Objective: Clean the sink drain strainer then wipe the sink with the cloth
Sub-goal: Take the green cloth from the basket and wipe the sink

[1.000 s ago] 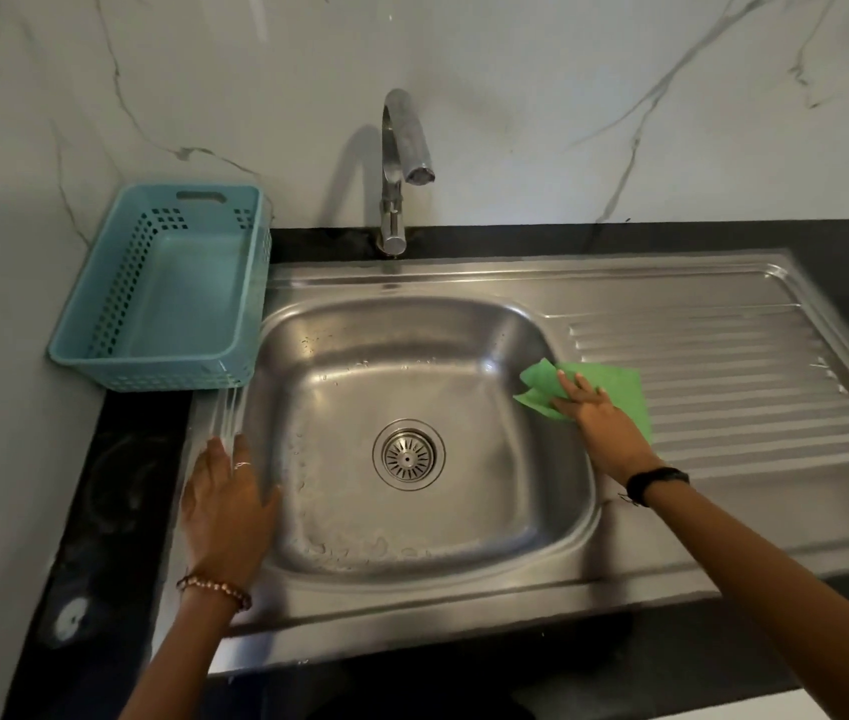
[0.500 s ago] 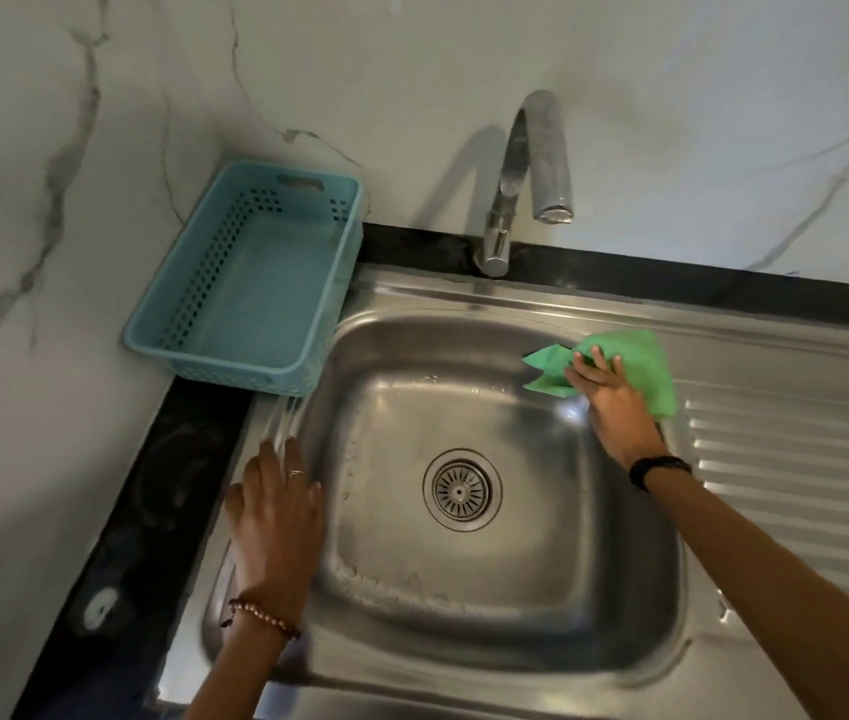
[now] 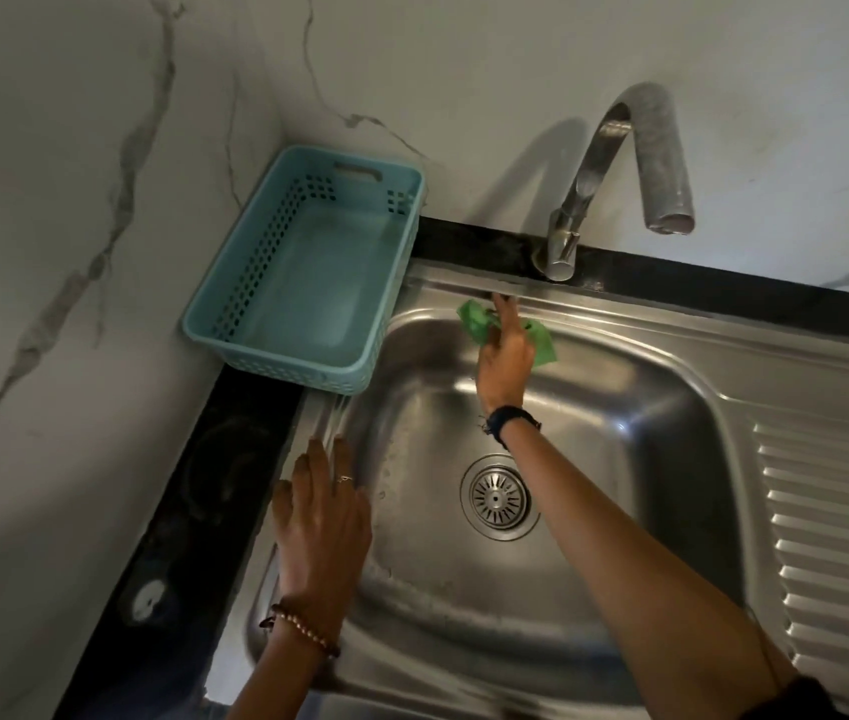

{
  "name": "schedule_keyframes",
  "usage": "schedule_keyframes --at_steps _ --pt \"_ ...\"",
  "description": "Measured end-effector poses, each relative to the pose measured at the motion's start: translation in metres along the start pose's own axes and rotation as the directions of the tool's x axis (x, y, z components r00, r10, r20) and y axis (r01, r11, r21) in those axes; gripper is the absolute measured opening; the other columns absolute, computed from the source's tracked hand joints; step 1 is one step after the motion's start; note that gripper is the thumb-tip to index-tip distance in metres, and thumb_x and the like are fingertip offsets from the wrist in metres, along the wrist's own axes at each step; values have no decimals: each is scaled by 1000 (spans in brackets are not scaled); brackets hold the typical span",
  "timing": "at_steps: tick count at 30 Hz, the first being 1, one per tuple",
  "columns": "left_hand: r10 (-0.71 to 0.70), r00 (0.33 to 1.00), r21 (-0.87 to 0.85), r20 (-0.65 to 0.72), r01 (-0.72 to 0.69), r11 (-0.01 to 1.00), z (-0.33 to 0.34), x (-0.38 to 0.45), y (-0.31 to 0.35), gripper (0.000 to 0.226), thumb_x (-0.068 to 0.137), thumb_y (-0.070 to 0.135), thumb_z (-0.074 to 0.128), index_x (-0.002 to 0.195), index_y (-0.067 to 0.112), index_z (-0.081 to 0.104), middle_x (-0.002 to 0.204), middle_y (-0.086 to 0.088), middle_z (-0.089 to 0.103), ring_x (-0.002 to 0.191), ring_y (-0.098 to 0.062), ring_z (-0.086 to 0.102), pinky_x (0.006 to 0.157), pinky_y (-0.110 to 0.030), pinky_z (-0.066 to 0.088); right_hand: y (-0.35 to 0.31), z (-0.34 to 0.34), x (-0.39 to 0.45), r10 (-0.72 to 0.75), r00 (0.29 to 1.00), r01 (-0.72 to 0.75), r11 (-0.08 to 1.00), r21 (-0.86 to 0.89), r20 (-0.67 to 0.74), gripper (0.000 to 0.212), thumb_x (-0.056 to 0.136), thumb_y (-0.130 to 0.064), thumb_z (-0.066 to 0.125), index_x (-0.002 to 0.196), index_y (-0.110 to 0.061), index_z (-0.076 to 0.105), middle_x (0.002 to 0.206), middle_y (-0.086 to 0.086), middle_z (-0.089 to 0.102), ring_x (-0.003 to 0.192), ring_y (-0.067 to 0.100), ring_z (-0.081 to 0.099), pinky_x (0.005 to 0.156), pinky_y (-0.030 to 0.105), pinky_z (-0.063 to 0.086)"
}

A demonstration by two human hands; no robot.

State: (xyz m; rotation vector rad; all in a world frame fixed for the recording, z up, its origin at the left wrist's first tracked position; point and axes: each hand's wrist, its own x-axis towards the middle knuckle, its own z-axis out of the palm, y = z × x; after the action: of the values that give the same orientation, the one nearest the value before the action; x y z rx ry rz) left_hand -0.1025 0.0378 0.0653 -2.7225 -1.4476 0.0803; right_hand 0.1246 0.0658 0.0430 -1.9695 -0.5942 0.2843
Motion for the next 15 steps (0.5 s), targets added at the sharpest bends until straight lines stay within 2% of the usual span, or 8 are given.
schedule_keyframes --at_steps 2,4,6,7,9,11,14,15 --pt "8 1000 1 1 -8 1000 2 0 -1 44 78 17 61 118 0 60 115 -23 64 92 -34 66 74 -41 56 -5 18 -4 -66 998 66 998 5 3 52 81 19 44 129 -1 49 137 22 44 125 29 46 109 35 38" --pt "2 1000 -16 22 -2 1000 3 0 -2 49 72 16 69 118 1 60 115 -23 64 93 -33 66 75 -42 56 -14 36 -6 -91 996 91 996 -5 1 32 85 8 51 116 1 56 121 21 50 107 25 52 96 23 43" --pt "2 999 -46 39 0 999 1 -1 -3 52 70 18 71 118 1 60 118 -23 63 97 -33 66 79 -42 56 -23 54 -12 -69 997 68 996 51 35 19 86 2 56 104 2 61 111 20 54 96 23 53 82 8 40" --pt "4 999 -67 43 -1 998 1 -1 -3 53 69 18 71 118 0 60 118 -23 62 98 -34 65 80 -43 56 -25 60 -15 -31 998 27 997 74 48 16 87 -1 58 102 2 62 108 19 56 96 24 54 77 6 37" --pt "8 999 -119 51 -2 993 -2 -3 -4 50 71 18 70 116 -1 61 117 -24 63 99 -34 65 80 -45 56 -26 66 -21 70 994 -81 987 138 80 15 87 -5 60 99 1 65 106 16 61 95 23 57 81 15 43" --pt "19 999 -157 47 -12 987 -6 -3 -7 46 78 24 58 116 -2 60 117 -24 63 98 -34 66 80 -45 56 -28 62 -27 111 977 -144 973 180 182 15 85 -2 61 99 1 67 101 12 66 91 20 61 83 24 51" --pt "19 998 -260 62 -2 966 -16 -2 -9 55 82 32 34 118 -3 59 116 -25 63 99 -35 65 83 -46 55 -33 54 -44 128 923 -200 965 169 362 20 85 6 57 102 4 68 102 15 70 84 17 64 73 11 52" --pt "14 999 -318 44 1 948 -18 -2 -10 58 83 33 31 120 -4 57 118 -25 62 101 -36 64 85 -47 54 -36 52 -53 143 901 -230 958 171 410 20 85 7 55 102 5 67 104 15 70 84 17 65 73 11 53"
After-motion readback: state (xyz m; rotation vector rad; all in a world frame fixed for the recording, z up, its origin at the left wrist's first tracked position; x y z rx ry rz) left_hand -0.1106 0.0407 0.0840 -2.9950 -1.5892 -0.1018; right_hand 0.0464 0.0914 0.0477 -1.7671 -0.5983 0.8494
